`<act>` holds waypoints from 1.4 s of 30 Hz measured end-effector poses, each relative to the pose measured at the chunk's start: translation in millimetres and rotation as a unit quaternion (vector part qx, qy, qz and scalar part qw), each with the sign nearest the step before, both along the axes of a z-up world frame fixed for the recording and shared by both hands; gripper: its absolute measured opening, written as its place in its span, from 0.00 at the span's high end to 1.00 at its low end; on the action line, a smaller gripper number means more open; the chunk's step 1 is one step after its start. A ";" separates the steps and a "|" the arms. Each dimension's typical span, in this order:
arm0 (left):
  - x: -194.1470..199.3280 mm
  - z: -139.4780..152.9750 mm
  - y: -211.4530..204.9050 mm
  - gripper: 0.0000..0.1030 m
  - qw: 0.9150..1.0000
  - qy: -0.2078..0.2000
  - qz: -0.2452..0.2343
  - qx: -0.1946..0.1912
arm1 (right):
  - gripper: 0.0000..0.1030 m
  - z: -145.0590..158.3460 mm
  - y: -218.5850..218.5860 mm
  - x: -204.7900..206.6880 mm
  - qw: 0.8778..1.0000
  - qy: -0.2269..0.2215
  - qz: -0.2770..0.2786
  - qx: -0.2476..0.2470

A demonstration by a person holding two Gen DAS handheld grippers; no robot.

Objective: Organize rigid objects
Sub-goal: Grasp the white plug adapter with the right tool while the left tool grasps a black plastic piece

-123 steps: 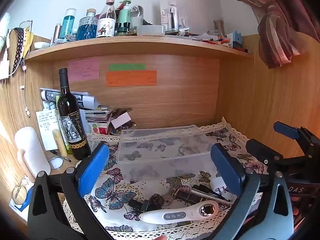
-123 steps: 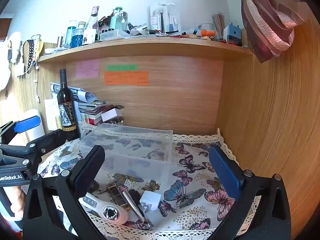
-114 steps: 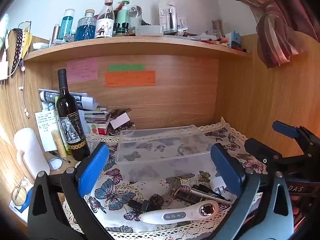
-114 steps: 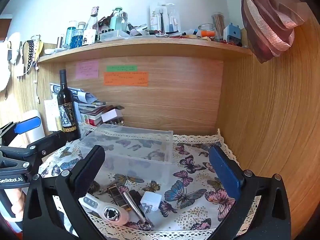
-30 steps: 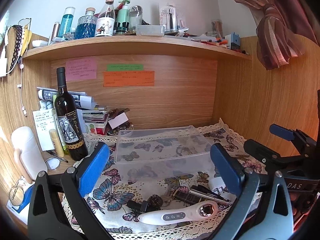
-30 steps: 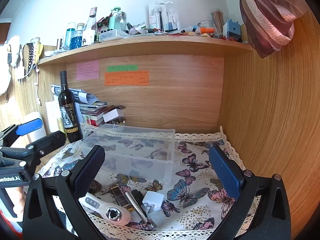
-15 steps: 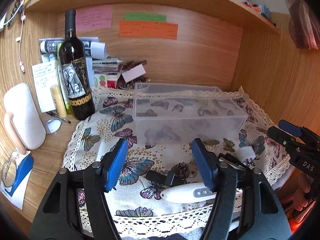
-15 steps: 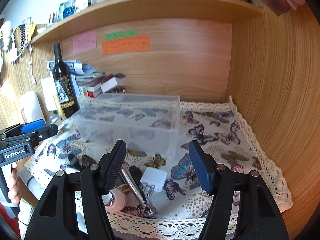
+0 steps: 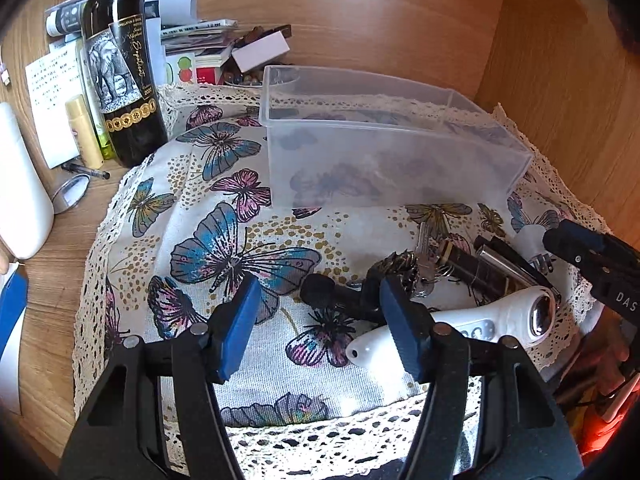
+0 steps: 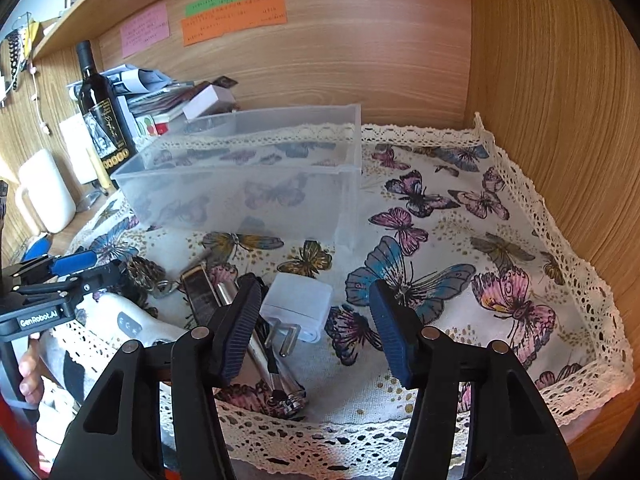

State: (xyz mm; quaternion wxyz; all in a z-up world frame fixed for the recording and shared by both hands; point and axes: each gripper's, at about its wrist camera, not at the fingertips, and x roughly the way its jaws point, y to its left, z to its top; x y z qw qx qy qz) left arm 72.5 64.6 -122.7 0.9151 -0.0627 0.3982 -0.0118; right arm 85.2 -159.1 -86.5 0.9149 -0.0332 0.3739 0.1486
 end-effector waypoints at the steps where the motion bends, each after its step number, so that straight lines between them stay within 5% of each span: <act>1: 1.3 0.1 2.1 0.39 1.000 0.003 -0.001 -0.008 | 0.49 -1.4 -0.2 1.1 1.000 0.003 0.000 0.000; 8: 8.2 -2.7 -3.1 0.39 0.999 0.022 -0.031 -0.034 | 0.49 -6.1 1.3 11.2 1.000 0.023 0.007 0.012; 13: 10.3 -5.8 -17.2 0.39 0.999 0.022 -0.045 0.001 | 0.49 -9.3 6.2 11.7 0.999 0.033 0.018 0.012; 18: 16.9 -11.7 -9.5 0.39 0.999 0.028 -0.043 -0.011 | 0.50 -17.8 10.7 14.5 0.999 0.047 0.024 0.003; 21: 19.5 -11.6 -7.2 0.55 0.999 0.026 -0.042 -0.006 | 0.61 -22.6 8.2 19.0 0.998 0.058 0.020 0.010; 23: 19.4 -10.9 -4.9 0.55 0.999 0.023 -0.041 -0.011 | 0.61 -23.0 6.5 20.6 0.998 0.055 0.018 0.013; 32: 10.8 4.0 3.0 0.57 1.000 -0.004 -0.029 -0.002 | 0.61 -6.3 8.0 17.8 1.000 0.016 0.008 0.003; 42: 15.7 55.6 18.2 0.57 0.997 -0.078 -0.008 0.006 | 0.61 40.3 7.9 27.0 0.998 -0.060 -0.001 0.008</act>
